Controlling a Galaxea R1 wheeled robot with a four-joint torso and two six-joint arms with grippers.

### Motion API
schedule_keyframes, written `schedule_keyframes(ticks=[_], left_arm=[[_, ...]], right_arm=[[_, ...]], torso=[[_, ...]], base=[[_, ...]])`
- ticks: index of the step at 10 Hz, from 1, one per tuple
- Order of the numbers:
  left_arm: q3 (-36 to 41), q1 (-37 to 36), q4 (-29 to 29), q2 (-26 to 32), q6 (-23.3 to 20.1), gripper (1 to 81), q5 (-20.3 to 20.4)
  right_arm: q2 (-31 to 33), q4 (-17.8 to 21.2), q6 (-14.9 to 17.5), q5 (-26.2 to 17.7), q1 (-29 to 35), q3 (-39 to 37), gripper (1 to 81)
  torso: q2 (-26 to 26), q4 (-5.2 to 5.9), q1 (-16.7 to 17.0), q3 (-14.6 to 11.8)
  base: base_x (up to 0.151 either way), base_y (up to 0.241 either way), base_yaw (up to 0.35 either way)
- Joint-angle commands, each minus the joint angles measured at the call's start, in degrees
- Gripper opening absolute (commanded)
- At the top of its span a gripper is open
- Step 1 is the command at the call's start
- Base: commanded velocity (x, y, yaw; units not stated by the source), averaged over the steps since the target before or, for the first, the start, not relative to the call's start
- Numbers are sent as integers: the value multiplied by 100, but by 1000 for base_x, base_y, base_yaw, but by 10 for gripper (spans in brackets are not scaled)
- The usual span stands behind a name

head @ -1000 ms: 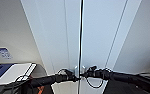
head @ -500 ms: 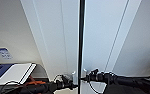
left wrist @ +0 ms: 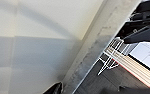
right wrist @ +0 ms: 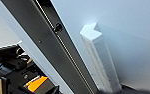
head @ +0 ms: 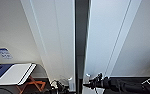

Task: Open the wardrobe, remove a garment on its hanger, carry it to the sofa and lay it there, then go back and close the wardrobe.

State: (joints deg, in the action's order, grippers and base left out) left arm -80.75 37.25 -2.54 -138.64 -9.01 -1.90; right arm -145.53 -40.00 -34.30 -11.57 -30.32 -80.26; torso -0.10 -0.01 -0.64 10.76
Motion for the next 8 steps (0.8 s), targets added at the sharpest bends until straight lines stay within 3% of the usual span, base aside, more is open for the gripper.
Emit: schedule_keyframes(ticks=[1,5,6,8], left_arm=[[1367,14,-80,-25,127,811,-1014],[2238,716,-423,1328,102,811,-453],[2414,945,-423,1706,75,811,-154],[2459,1384,-423,2462,-13,811,128]], right_arm=[[-86,291,-270,23,-189,1250,811],[1048,203,-261,426,-524,1804,811],[1426,212,-261,637,-594,1883,811],[2252,212,-252,910,-770,2024,811]], torso=[[0,0,0,0],[0,0,0,-4],[0,0,0,-4],[-2,0,0,-6]], base=[[0,0,0],[0,0,0],[0,0,0],[0,0,0]])
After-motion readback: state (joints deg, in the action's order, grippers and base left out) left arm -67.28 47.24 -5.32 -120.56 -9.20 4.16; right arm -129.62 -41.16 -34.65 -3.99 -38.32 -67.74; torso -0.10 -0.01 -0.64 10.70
